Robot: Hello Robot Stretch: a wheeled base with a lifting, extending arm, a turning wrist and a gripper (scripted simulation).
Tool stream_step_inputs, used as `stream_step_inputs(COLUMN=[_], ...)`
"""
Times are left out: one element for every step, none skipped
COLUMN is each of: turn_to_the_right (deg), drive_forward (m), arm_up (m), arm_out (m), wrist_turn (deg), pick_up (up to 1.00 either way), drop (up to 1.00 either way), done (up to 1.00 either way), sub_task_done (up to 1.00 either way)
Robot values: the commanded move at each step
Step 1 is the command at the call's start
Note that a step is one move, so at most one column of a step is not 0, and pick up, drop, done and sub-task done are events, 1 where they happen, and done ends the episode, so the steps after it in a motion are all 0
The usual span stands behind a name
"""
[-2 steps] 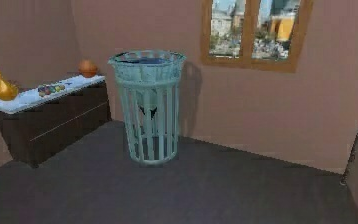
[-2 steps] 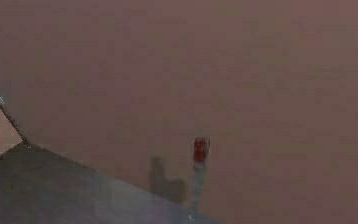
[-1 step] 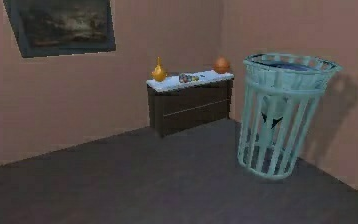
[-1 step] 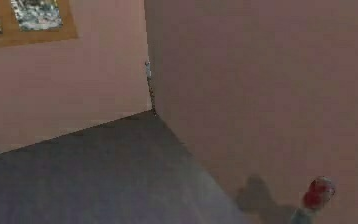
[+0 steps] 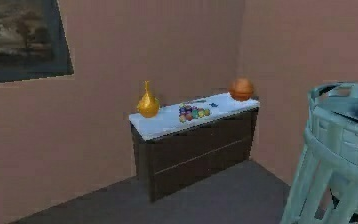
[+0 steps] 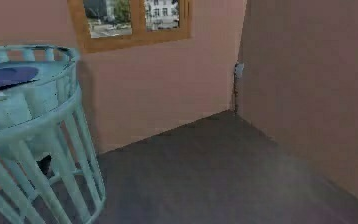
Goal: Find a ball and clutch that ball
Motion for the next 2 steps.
stream_step_inputs(turn_to_the_right=[0.0,-45.0], drive_forward=[0.5,0.0], arm_up=[0.0,0.0], arm_out=[0.0,0.0], wrist_turn=[0.0,0.0], pick_up=[0.0,0.0], drop=[0.0,0.0], done=[0.0,0.0], sub_task_done=[0.0,0.0])
